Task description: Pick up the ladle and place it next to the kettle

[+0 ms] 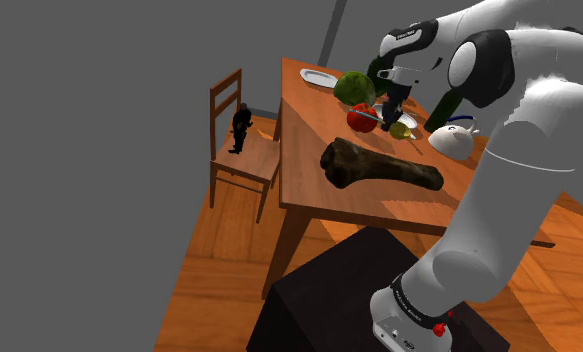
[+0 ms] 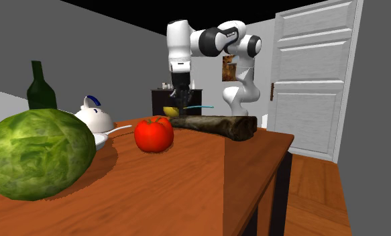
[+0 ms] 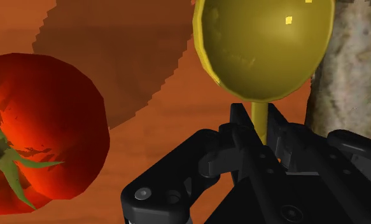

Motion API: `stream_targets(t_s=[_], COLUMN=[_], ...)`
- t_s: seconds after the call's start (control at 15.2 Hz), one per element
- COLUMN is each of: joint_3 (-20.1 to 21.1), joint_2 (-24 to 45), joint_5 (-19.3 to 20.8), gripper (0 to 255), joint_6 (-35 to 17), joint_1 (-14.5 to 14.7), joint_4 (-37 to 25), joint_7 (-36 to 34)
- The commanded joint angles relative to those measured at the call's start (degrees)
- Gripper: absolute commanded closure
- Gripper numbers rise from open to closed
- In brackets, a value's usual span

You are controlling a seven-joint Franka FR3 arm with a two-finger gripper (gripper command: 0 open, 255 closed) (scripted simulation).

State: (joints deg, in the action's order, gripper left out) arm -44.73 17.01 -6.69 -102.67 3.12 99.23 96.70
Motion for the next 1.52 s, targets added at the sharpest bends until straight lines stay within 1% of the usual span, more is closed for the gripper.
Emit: stream_targets(t_s=[0.0,0.79,1.45], joint_3=[-0.1,-0.7,-0.9], joint_2=[-0.5,-1.6,-0.6], joint_5=[0.4,1.3,0.8], gripper=[255,255,255], joint_6=[1.4,10.3,18.3], joint_1=[0.1,-0.2,-1.6], joint_4=[-1.0,-9.1,-18.0], joint_7=[-0.2,-0.3,0.4])
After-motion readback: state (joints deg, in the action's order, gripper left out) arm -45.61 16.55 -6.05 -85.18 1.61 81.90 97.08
